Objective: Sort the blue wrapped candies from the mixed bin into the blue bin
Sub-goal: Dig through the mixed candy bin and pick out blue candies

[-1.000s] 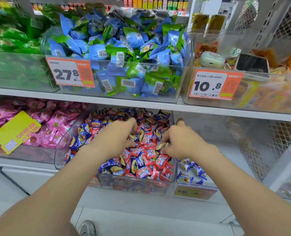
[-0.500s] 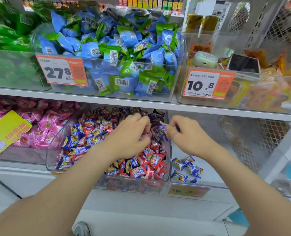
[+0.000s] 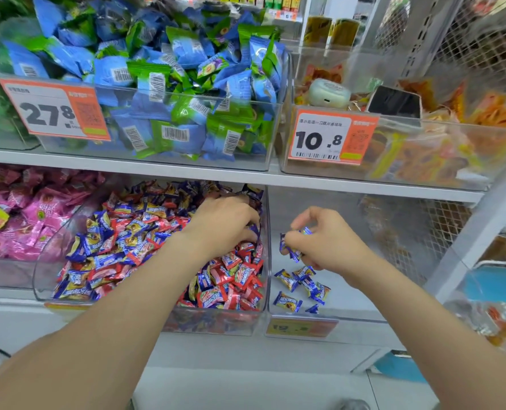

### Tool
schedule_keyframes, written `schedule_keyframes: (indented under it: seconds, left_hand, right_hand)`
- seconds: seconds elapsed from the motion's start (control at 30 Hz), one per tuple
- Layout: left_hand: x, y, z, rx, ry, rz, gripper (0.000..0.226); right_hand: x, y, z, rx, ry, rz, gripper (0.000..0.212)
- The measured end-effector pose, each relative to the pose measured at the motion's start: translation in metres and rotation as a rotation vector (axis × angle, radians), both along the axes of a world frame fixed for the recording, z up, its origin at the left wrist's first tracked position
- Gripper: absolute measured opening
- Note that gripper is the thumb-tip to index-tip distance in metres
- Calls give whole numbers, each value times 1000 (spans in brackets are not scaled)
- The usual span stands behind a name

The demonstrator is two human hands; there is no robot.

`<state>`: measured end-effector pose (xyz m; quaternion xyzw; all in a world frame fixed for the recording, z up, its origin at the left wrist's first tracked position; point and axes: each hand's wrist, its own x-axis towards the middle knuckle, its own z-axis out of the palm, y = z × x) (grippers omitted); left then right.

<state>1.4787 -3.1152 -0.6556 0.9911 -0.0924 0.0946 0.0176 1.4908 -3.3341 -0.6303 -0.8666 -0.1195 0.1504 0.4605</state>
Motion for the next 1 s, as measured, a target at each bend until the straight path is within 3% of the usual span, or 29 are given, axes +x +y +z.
schedule_keyframes:
  seconds: [0.13,0.23,0.37,0.43,0.53,0.7,0.77,0.93,1.0]
  left_hand:
    - [-13,7,3,-65,-47,17,23]
    - [-31,5,4,-147,-90,21,18]
    - [-61,-16,15,-469,-184,-75,10]
    - [-69,-35,21,-565,-152,-175,8]
    - [-61,-64,17,-490,-42,-286,9]
    - [-31,-97,0,-52,66,-221,35]
    - [-31,-92,-3,-90,49,-207,43]
    - [-62,-62,6,-374,-83,-99,8]
    - [-77,-44,13,-420,-40,-54,5]
  right_hand:
    - [5,-4,-3,-36,60,66,21]
    - [10,-8,-7,-233,39,155,29]
    - [13,-18,-10,-365,-35,297,20]
    - [15,-29,-10,-443,-93,340,29]
    - [19,-48,-5,-535,-178,284,35]
    - [14,-76,0,-546,-201,161,36]
    - [10,-78,2,-547,-217,144,34]
    - [-10,-49,9,-478,-372,212,32]
    - [-25,-24,15,-378,-460,255,33]
